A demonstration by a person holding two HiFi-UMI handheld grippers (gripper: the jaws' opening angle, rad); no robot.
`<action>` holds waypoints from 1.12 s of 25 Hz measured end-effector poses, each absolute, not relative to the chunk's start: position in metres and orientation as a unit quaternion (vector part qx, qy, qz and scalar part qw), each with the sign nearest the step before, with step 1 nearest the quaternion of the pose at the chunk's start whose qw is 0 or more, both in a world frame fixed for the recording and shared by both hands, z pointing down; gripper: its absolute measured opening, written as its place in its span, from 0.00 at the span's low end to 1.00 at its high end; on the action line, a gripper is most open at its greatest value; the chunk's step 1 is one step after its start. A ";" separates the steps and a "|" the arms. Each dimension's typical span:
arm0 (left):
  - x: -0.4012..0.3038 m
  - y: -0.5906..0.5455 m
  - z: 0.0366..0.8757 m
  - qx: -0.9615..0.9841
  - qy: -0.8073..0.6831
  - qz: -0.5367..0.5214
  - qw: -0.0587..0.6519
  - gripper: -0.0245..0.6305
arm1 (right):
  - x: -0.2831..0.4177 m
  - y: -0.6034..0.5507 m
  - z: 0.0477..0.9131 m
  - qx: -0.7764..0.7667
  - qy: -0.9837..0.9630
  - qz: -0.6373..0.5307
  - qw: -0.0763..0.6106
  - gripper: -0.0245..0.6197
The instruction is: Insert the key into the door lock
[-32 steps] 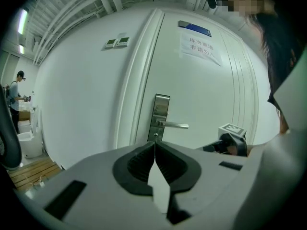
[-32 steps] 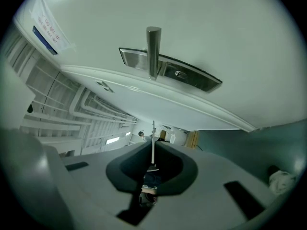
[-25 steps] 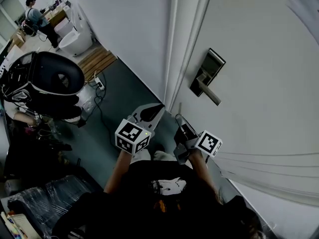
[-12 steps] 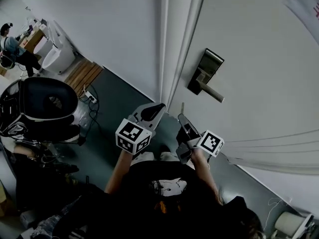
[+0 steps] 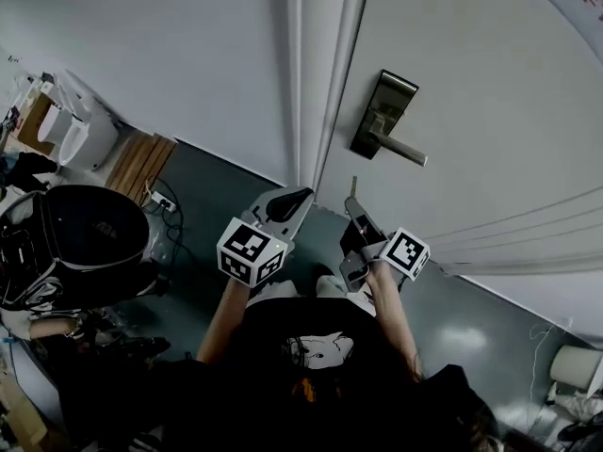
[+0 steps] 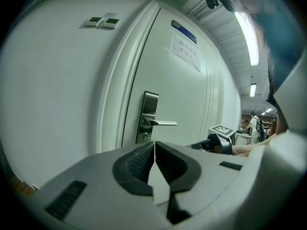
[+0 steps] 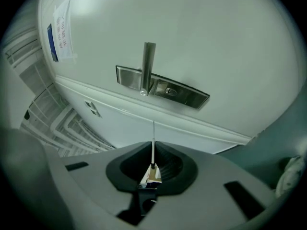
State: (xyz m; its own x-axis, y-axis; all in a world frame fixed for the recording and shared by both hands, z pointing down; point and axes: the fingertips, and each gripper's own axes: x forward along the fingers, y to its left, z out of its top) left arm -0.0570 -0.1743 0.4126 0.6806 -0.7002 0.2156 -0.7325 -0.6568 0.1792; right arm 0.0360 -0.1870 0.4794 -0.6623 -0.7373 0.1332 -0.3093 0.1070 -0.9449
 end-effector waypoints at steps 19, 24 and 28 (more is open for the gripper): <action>-0.050 -0.133 0.415 0.943 -0.306 0.076 0.109 0.06 | 0.044 -0.227 0.474 -0.372 0.659 -0.568 0.323 0.07; -0.052 -0.136 0.415 0.941 -0.313 0.075 0.104 0.06 | 0.053 -0.252 0.482 -0.371 0.651 -0.568 0.341 0.07; -0.052 -0.142 0.414 0.940 -0.318 0.075 0.100 0.06 | 0.056 -0.268 0.485 -0.361 0.647 -0.572 0.353 0.07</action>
